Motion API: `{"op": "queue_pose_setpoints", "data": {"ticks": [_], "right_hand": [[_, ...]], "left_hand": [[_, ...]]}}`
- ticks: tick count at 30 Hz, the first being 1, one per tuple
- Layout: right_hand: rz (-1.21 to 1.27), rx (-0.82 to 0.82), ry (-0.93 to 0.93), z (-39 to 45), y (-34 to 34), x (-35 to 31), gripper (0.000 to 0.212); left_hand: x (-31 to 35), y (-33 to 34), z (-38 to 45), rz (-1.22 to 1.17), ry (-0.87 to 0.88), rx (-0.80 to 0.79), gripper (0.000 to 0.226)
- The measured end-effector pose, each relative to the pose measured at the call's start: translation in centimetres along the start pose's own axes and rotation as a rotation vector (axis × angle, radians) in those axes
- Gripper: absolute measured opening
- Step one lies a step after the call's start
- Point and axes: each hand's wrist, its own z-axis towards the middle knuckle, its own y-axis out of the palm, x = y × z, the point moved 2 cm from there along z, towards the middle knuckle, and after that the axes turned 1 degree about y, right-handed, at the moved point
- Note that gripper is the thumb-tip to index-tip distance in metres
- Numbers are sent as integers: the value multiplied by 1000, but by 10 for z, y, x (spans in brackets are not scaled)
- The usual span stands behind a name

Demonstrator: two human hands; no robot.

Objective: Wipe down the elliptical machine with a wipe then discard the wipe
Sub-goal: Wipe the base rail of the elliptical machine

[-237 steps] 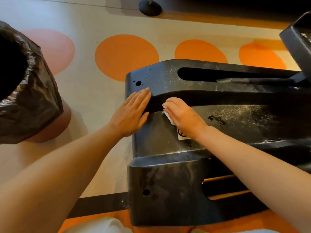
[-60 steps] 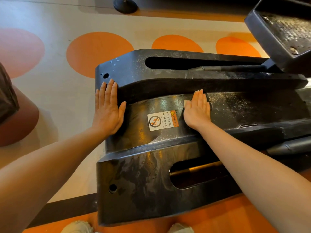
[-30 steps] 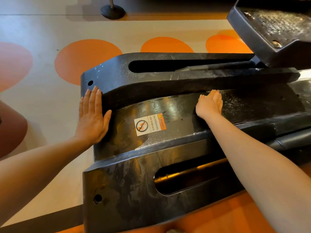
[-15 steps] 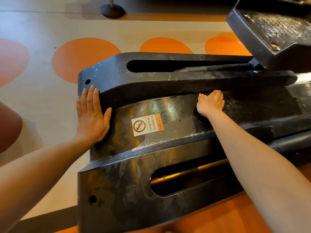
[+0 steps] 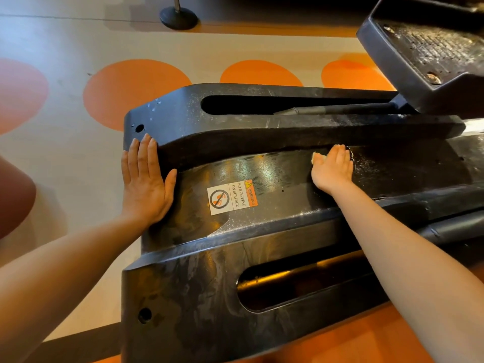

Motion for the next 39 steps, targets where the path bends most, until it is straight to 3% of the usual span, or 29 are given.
{"op": "queue_pose_setpoints", "data": {"ticks": [5,25,39], "right_hand": [[-24,-24,-106,-3,3,7,66],[103,38,383,33,-15,41,72],[-14,-88,-16,20,-9,19,71]], "left_hand": [[-1,1,0,-9,-6,6,70],[-1,3,0,-44,-5,36,68],[-1,2,0,-26,-7,18,70]]}}
